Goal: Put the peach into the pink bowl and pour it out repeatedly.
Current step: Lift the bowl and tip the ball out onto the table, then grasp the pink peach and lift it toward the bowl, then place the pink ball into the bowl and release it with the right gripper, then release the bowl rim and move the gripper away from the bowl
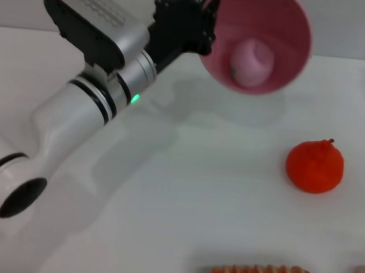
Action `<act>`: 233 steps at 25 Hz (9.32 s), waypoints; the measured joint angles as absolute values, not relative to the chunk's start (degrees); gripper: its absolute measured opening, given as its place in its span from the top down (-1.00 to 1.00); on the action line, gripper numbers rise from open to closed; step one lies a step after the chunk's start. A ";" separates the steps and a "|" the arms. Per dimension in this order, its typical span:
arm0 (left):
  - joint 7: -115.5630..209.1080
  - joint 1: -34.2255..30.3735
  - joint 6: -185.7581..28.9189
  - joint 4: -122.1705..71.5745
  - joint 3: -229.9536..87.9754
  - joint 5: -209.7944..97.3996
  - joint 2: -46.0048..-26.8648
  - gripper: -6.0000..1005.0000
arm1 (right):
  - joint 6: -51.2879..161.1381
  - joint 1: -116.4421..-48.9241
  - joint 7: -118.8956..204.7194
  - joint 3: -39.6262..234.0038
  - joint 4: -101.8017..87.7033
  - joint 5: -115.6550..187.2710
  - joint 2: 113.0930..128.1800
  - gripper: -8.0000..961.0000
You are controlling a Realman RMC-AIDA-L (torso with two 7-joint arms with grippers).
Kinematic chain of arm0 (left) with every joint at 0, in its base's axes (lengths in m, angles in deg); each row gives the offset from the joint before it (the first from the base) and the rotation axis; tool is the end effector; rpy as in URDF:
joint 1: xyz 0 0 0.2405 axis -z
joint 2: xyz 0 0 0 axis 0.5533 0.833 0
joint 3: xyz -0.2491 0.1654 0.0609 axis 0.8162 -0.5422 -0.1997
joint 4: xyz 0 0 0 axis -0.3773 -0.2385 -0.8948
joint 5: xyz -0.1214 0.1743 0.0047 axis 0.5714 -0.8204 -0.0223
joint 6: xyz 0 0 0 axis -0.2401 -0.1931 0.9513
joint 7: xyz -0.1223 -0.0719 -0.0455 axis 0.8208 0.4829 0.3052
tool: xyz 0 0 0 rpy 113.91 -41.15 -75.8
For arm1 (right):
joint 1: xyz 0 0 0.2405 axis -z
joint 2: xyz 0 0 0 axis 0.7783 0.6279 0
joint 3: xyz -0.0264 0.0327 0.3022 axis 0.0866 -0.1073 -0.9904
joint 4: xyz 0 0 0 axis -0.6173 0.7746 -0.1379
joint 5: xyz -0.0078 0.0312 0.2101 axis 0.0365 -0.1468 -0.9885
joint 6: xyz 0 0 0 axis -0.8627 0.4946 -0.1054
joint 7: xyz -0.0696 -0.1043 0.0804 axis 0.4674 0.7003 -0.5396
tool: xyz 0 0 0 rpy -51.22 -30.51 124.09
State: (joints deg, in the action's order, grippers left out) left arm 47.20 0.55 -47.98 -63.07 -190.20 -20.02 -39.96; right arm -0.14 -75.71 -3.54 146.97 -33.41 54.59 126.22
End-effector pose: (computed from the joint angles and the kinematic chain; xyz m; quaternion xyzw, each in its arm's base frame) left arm -0.1813 0.4224 -0.1087 -0.8308 -0.0868 -0.3212 0.4461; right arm 0.3233 0.4092 0.0655 -0.6495 0.2345 0.4848 0.5368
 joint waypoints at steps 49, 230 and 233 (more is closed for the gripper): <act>60.52 9.27 -73.82 -61.16 -179.30 -21.63 -39.23 0.90 | -0.40 -76.70 -12.02 144.87 -37.29 67.64 125.94 0.06; 23.24 14.84 -151.66 -76.64 -143.66 -6.17 -39.12 0.90 | -15.31 -73.38 23.17 136.98 -26.00 47.99 126.33 -0.06; 23.19 14.87 -153.44 -77.62 -143.42 -6.48 -39.06 0.90 | -15.31 -73.00 23.41 135.26 -25.50 47.90 126.24 -0.06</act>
